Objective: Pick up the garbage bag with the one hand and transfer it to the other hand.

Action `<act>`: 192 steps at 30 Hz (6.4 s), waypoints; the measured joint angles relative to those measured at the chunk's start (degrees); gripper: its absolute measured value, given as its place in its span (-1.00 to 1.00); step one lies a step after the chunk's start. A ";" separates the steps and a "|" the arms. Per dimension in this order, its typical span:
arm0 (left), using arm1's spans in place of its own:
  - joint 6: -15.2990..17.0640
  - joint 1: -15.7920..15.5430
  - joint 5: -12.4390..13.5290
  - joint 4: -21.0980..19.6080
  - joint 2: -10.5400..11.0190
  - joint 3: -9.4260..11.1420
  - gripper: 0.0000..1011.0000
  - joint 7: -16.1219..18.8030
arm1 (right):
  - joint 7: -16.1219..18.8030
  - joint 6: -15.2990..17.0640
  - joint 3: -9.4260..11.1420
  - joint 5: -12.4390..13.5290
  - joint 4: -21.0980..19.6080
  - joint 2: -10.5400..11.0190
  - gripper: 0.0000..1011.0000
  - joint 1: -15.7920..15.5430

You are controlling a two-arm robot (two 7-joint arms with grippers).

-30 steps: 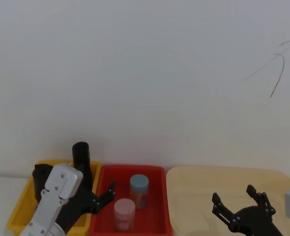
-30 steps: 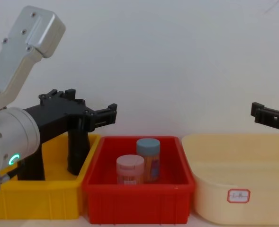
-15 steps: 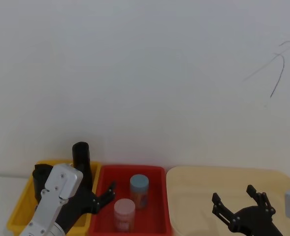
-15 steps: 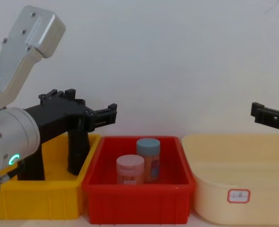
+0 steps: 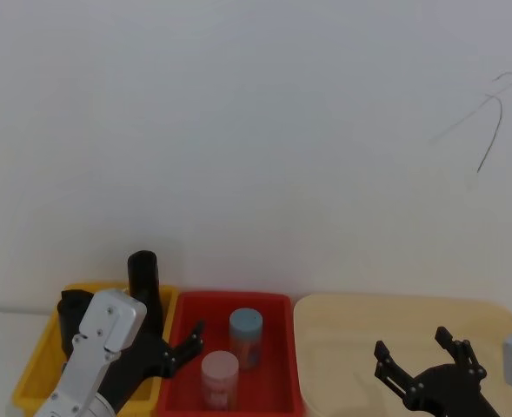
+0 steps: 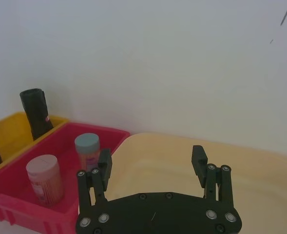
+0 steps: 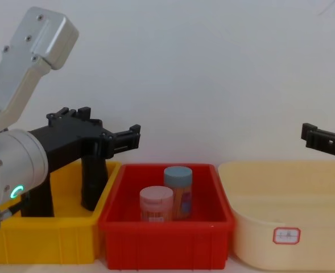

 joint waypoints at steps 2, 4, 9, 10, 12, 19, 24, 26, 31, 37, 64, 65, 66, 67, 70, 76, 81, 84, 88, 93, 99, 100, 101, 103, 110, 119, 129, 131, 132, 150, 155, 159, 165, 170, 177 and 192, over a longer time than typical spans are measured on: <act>0.00 0.00 0.00 0.00 0.00 0.00 0.98 0.00 | 0.00 0.00 0.00 0.00 0.00 0.00 0.98 0.00; 0.00 0.00 0.00 0.00 0.00 0.00 0.98 0.00 | 0.00 0.00 0.00 0.00 0.00 0.00 0.98 0.00; 0.00 0.00 0.00 0.00 0.00 0.00 0.98 0.00 | 0.00 0.00 0.00 0.00 0.00 0.00 0.98 0.00; 0.00 0.00 0.00 0.00 0.00 0.00 0.98 0.00 | 0.00 0.00 0.00 0.00 0.00 0.00 0.98 0.00; 0.00 0.02 0.00 0.00 0.05 -0.02 0.98 -0.07 | 0.00 0.00 0.00 0.00 0.00 0.00 0.98 0.00; -0.44 0.30 -0.42 -0.36 1.17 -0.39 0.98 -1.97 | 0.00 0.00 0.00 0.00 0.00 0.00 0.98 0.00; -1.05 0.89 -1.52 -0.93 2.92 -1.17 0.98 -4.34 | 0.00 0.00 0.00 0.00 0.00 0.00 0.98 0.00; -1.37 1.32 -2.26 -1.23 4.01 -1.74 0.98 -5.70 | 0.00 0.00 0.00 0.00 0.00 0.00 0.98 0.00; -1.85 2.18 -3.88 -1.62 6.03 -3.01 0.98 -8.25 | 0.00 0.00 0.00 0.00 0.00 0.00 0.98 0.00; -2.17 3.59 -6.24 -1.82 8.88 -5.35 0.98 -11.21 | 0.00 0.00 0.00 0.00 0.00 0.00 0.98 0.00; 1.89 7.17 -11.49 -1.65 14.30 -13.55 0.98 -13.81 | 0.00 0.00 0.00 0.00 0.00 0.00 0.98 0.00; 2.10 7.17 -11.53 -1.54 14.32 -13.69 0.98 -13.76 | 0.00 0.00 0.00 0.00 0.00 0.00 0.98 0.00; 2.33 7.17 -11.58 -1.44 14.33 -13.81 0.98 -13.71 | 0.00 0.00 0.00 0.00 0.00 0.00 0.98 0.00; 2.81 7.14 -11.65 -1.20 14.36 -14.00 0.98 -13.61 | 0.00 0.00 0.00 0.00 0.00 0.00 0.98 0.00; 3.84 6.95 -11.78 -0.64 14.38 -14.31 0.98 -13.49 | 0.00 0.00 0.00 0.00 0.00 0.00 0.98 0.00; 5.78 5.93 -11.92 1.11 14.23 -14.53 0.98 -13.54 | 0.00 0.00 0.00 0.00 0.00 0.00 0.98 0.00; 6.89 4.90 -11.91 2.55 13.99 -14.47 0.98 -13.99 | 0.00 0.00 0.00 0.00 0.00 0.00 0.98 0.00; 7.37 4.26 -11.88 3.29 13.80 -14.36 0.98 -14.38 | 0.00 0.00 0.00 0.01 0.00 0.00 0.98 0.00; 7.86 3.33 -11.88 4.38 13.45 -14.19 0.98 -15.15 | 0.00 0.00 0.00 0.00 0.00 0.00 0.98 0.00; 8.16 2.55 -12.07 5.17 13.01 -14.06 0.98 -16.05 | 0.00 0.00 0.00 0.00 0.00 0.00 0.98 0.00; 8.60 1.42 -12.43 6.28 12.19 -13.76 0.98 -17.20 | 0.00 0.00 0.00 0.00 0.00 0.00 0.98 0.00; 8.70 1.28 -12.47 6.41 12.09 -13.72 0.98 -17.35 | 0.00 0.00 0.00 0.00 0.00 0.00 0.98 0.00; 8.78 1.14 -12.50 6.56 11.98 -13.67 0.98 -17.45 | 0.00 0.00 0.00 0.00 0.00 0.00 0.98 0.00; 9.02 0.62 -12.56 7.09 11.57 -13.50 0.98 -17.72 | 0.00 0.00 0.00 0.00 0.00 0.00 0.98 0.00; 10.00 -0.94 -12.50 8.88 10.07 -12.81 0.98 -18.02 | 0.00 0.00 0.00 0.00 0.00 0.00 0.98 0.00; 10.87 -2.93 -11.51 10.93 8.03 -11.58 0.98 -17.91 | 0.00 0.00 0.00 0.00 0.00 0.00 0.98 0.00; 11.14 -4.96 -10.07 12.63 6.00 -10.48 0.98 -17.35 | 0.00 0.00 0.00 0.00 0.00 0.00 0.98 0.00; 11.16 -5.31 -9.75 12.90 5.61 -10.33 0.98 -17.15 | 0.00 0.00 0.00 0.01 0.00 0.00 0.98 0.00; 11.16 -5.41 -9.66 12.98 5.48 -10.30 0.98 -17.08 | 0.00 0.00 0.00 0.00 0.00 0.00 0.98 0.00; 11.03 -6.42 -7.68 14.23 3.83 -10.11 0.98 -16.14 | 0.00 0.00 0.00 0.00 0.00 0.00 0.98 0.00; 10.89 -6.72 -7.19 14.52 3.46 -9.96 0.98 -16.12 | 0.00 0.00 0.00 0.00 0.00 0.00 0.98 0.00; 10.79 -7.20 -6.59 15.04 3.09 -9.66 0.98 -16.13 | 0.00 0.00 0.00 0.00 0.00 0.00 0.98 0.00; 10.60 -8.27 -5.60 16.27 2.42 -9.12 0.98 -16.19 | 0.00 0.00 0.00 0.00 0.00 0.00 0.98 0.00; 10.44 -8.98 -4.98 17.14 1.91 -8.89 0.98 -16.19 | 0.00 0.00 0.00 0.00 0.00 0.00 0.98 0.00; 10.26 -9.69 -4.30 18.11 1.41 -8.80 0.98 -16.14 | 0.00 0.00 0.00 0.00 0.00 0.00 0.98 0.00; 10.07 -10.34 -3.61 19.01 0.94 -8.74 0.43 -16.05 | 0.00 0.00 0.00 0.00 0.00 0.00 0.98 0.00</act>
